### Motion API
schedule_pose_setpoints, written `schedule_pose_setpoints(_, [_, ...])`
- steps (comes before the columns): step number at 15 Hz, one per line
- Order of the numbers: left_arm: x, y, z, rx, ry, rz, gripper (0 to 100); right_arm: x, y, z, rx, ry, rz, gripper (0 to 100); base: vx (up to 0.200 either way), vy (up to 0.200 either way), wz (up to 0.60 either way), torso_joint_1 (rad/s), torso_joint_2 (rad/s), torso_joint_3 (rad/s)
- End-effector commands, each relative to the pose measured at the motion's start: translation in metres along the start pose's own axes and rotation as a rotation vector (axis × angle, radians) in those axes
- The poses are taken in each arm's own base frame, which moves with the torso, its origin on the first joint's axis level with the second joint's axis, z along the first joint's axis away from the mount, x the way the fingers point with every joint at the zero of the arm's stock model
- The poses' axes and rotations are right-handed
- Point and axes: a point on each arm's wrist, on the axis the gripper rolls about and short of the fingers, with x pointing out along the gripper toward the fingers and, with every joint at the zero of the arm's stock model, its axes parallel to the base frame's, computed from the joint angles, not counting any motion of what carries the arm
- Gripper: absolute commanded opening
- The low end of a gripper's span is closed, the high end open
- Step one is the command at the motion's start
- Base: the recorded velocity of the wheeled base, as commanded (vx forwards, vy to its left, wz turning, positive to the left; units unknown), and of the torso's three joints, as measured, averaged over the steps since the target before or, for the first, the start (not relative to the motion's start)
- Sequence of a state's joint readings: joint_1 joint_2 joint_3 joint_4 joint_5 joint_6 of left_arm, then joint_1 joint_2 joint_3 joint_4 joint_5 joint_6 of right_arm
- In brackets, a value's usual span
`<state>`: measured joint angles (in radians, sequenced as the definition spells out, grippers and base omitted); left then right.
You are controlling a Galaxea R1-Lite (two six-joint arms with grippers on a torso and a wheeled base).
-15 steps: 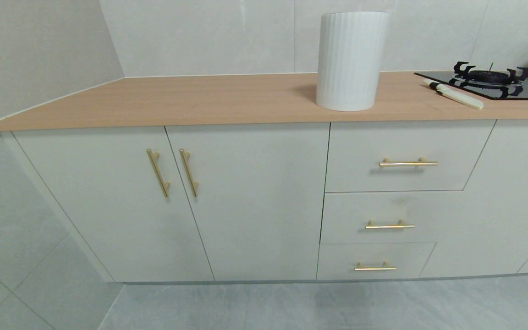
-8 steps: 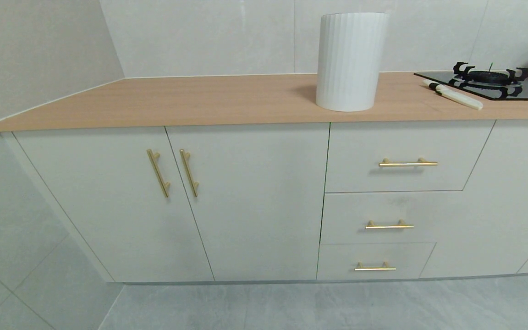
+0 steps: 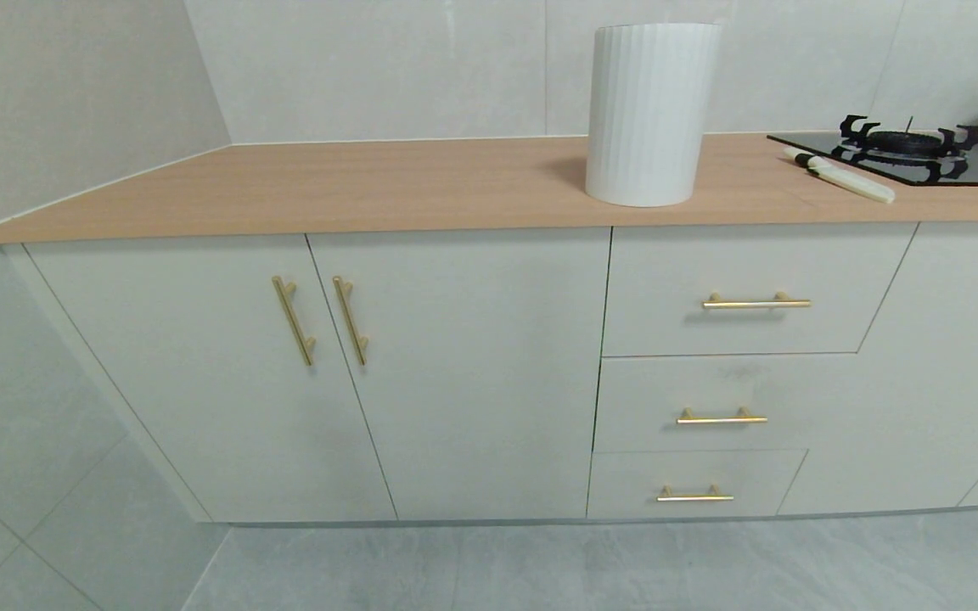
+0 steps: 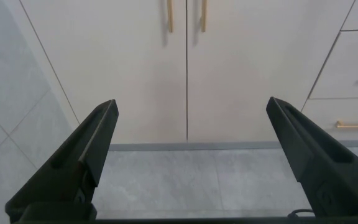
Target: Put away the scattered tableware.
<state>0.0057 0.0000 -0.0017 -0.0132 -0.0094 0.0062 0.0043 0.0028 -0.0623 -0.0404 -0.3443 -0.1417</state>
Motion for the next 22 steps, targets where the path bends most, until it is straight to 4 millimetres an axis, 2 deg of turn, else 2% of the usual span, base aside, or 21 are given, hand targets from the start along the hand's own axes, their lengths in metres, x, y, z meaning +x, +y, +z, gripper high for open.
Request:
schedule_pose_setpoints(1, [0.0,0.0,0.0,0.0,0.0,0.001,100,0.0031,0.0061,-0.0142,0.011,0.017,0.13,100,0.0,0.0,0.0,0.0,0.0,0.0])
schedule_pose_setpoints(3, [0.0,0.0,0.0,0.0,0.0,0.001,100,0.0027,0.0083,-0.0142,0.019,0.009,0.228,100,0.0,0.0,0.0,0.0,0.0,0.0])
schedule_pose_setpoints(5, [0.0,0.0,0.0,-0.002,0.0,0.001,100,0.0014,0.012,-0.0146,0.111,0.018,0.398,100,0.0,0.0,0.0,0.0,0.0,0.0])
schedule_pose_setpoints(7, [0.0001,0.0,-0.0007,0.031,0.004,0.002,100,0.0014,0.0117,-0.0144,0.12,0.021,0.39,100,0.0,0.0,0.0,0.0,0.0,0.0])
schedule_pose_setpoints(10, [0.0,0.0001,0.0,-0.011,0.0,0.004,100,0.0028,0.0081,-0.0156,0.139,0.038,0.208,100,0.0,0.0,0.0,0.0,0.0,0.0])
schedule_pose_setpoints(11, [0.0,0.0001,0.0002,-0.009,-0.002,0.004,100,0.0027,0.0084,-0.0162,0.143,0.043,0.221,100,0.0,0.0,0.0,0.0,0.0,0.0])
schedule_pose_setpoints(12, [0.0,0.0001,0.0002,-0.009,-0.002,0.004,100,0.002,0.0108,-0.0214,0.125,0.098,0.307,100,0.0,0.0,0.0,0.0,0.0,0.0])
schedule_pose_setpoints(14, [0.0,0.0001,0.0002,-0.009,-0.002,0.004,100,0.0061,0.0117,-0.0191,0.093,0.126,0.328,100,0.0,0.0,0.0,0.0,0.0,0.0])
schedule_pose_setpoints(16, [0.0,0.0001,0.0,-0.006,0.0,0.004,100,0.0021,0.0107,-0.0201,0.113,0.074,0.311,100,0.0,0.0,0.0,0.0,0.0,0.0])
schedule_pose_setpoints(22, [0.0,0.0,0.0002,-0.005,-0.002,0.002,100,0.0019,0.0107,-0.0198,0.128,0.075,0.306,100,0.0,0.0,0.0,0.0,0.0,0.0])
